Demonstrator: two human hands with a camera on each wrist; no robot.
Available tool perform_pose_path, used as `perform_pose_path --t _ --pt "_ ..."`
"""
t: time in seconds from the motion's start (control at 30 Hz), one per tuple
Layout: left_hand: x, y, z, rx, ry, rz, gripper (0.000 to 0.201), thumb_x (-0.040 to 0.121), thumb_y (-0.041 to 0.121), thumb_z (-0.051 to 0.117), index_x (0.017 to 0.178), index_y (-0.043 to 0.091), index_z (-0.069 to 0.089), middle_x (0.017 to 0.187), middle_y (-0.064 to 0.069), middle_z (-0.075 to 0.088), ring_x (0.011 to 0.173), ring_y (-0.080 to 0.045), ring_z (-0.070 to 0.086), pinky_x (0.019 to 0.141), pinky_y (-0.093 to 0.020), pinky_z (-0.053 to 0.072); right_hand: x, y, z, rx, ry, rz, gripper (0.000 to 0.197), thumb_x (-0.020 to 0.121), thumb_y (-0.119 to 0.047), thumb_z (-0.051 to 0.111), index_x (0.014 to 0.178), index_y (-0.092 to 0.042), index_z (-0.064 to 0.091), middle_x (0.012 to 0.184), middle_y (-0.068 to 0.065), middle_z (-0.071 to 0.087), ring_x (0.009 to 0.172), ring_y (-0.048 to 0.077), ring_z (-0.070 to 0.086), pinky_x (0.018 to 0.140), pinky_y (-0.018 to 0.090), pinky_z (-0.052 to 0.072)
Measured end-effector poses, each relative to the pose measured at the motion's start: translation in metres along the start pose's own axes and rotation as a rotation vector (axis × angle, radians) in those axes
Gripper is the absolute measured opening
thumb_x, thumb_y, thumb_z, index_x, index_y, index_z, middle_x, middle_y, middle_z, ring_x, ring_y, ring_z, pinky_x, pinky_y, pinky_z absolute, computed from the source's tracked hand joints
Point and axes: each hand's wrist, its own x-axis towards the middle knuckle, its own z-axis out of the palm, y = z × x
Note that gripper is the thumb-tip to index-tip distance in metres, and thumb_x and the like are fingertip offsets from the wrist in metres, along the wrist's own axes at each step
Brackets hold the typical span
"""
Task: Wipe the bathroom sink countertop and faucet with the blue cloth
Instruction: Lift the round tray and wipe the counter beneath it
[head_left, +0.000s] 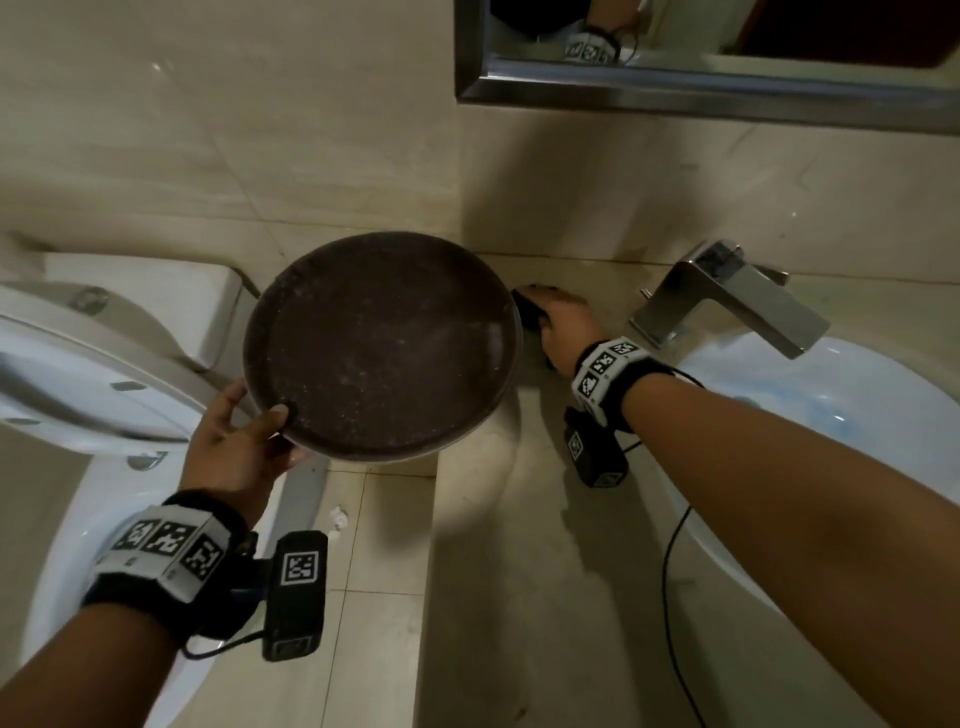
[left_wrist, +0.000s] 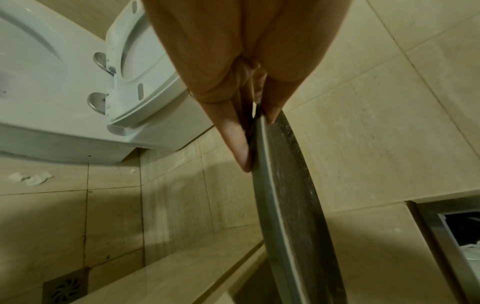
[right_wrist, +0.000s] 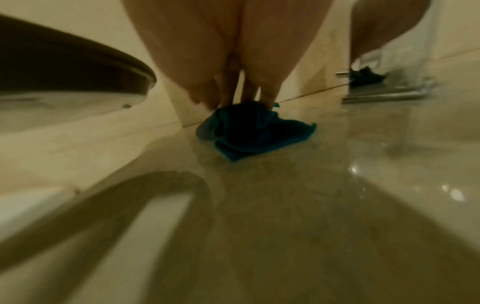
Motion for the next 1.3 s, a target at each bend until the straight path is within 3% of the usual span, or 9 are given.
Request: perform_pose_path --t 0.07,0.17,0.3,0.57,0.87,0.97,1.07,1.2,1.3 --pt "0.001 0.000 -0.001 -0.005 -0.010 -0.002 0.046 0.090 -0.002 0.051 0.123 0.030 0.048 0.127 -0.019 0.055 0.099 -0.030 0.064 0.076 -0.042 0.057 0.012 0.009 0.007 -0.182 -0.206 0.018 0.058 0.093 -0.007 0.039 0.146 -0.027 0.024 0.156 0.007 0.015 0.143 0.032 0.014 0.117 0.045 0.015" --pt "0.003 -0.004 -0.001 -0.020 -0.028 -0.008 0.043 0.091 -0.002 0.050 0.120 0.029 0.050 0.125 -0.018 0.057 0.100 -0.032 0.065 0.082 -0.045 0.055 0.014 0.021 0.013 -0.333 -0.286 0.024 0.062 0.096 -0.018 0.036 0.147 -0.036 0.006 0.158 -0.003 -0.007 0.145 0.026 -0.002 0.117 0.051 0.007" --pt "0.005 -0.011 -0.002 -0.040 -0.037 -0.026 0.047 0.090 -0.003 0.050 0.128 0.024 0.049 0.124 -0.017 0.058 0.103 -0.033 0.064 0.080 -0.044 0.056 0.020 0.027 0.008 -0.359 -0.267 0.051 0.060 0.097 -0.032 0.033 0.147 -0.037 0.000 0.157 -0.006 -0.011 0.145 0.021 -0.006 0.118 0.045 0.004" --pt "0.004 -0.018 0.002 -0.045 -0.024 -0.051 0.055 0.091 -0.003 0.049 0.138 0.022 0.039 0.126 -0.020 0.056 0.101 -0.032 0.064 0.077 -0.042 0.057 -0.014 0.045 -0.005 -0.281 -0.231 0.342 0.058 0.099 -0.040 0.024 0.148 -0.029 -0.004 0.156 0.000 -0.017 0.145 0.023 -0.011 0.118 0.037 -0.001" --pt "-0.016 -0.019 0.014 -0.038 -0.031 -0.071 0.051 0.092 -0.005 0.046 0.137 0.018 0.040 0.128 -0.019 0.054 0.095 -0.029 0.063 0.064 -0.034 0.059 -0.088 0.053 -0.006 -0.224 -0.175 0.287 0.054 0.099 -0.023 0.035 0.148 -0.029 0.014 0.158 0.004 -0.001 0.145 0.028 0.005 0.118 0.034 0.007" --pt "-0.021 -0.021 0.016 -0.045 -0.046 -0.070 0.048 0.092 -0.006 0.045 0.133 0.018 0.042 0.121 -0.016 0.056 0.090 -0.028 0.063 0.061 -0.034 0.058 -0.114 0.055 -0.012 -0.201 -0.242 0.307 0.074 0.088 -0.011 0.055 0.148 -0.030 0.016 0.158 0.001 -0.001 0.145 0.026 0.006 0.118 0.035 0.012" --pt "-0.028 -0.020 0.019 -0.052 -0.050 -0.068 0.042 0.091 -0.007 0.045 0.123 0.021 0.048 0.105 -0.009 0.061 0.089 -0.028 0.062 0.057 -0.032 0.059 -0.131 0.057 -0.020 -0.212 -0.287 0.330 0.083 0.080 -0.003 0.060 0.148 -0.029 0.019 0.158 0.002 0.002 0.144 0.026 0.012 0.116 0.035 0.021" --pt "-0.034 -0.022 0.022 -0.045 -0.045 -0.062 0.050 0.091 -0.007 0.046 0.135 0.017 0.042 0.102 -0.007 0.061 0.091 -0.029 0.062 0.059 -0.033 0.059 -0.151 0.065 -0.024 -0.180 -0.237 0.390 0.081 0.077 -0.001 0.061 0.145 -0.030 0.029 0.157 0.003 0.014 0.137 0.030 0.031 0.111 0.036 0.033" --pt "-0.038 -0.021 0.022 -0.032 -0.055 -0.063 0.051 0.091 -0.006 0.047 0.136 0.016 0.041 0.102 -0.007 0.061 0.090 -0.027 0.063 0.061 -0.034 0.059 -0.159 0.071 -0.031 -0.198 -0.226 0.443 0.086 0.071 -0.003 0.071 0.144 -0.019 0.030 0.147 0.013 0.036 0.130 0.032 0.040 0.108 0.035 0.034"
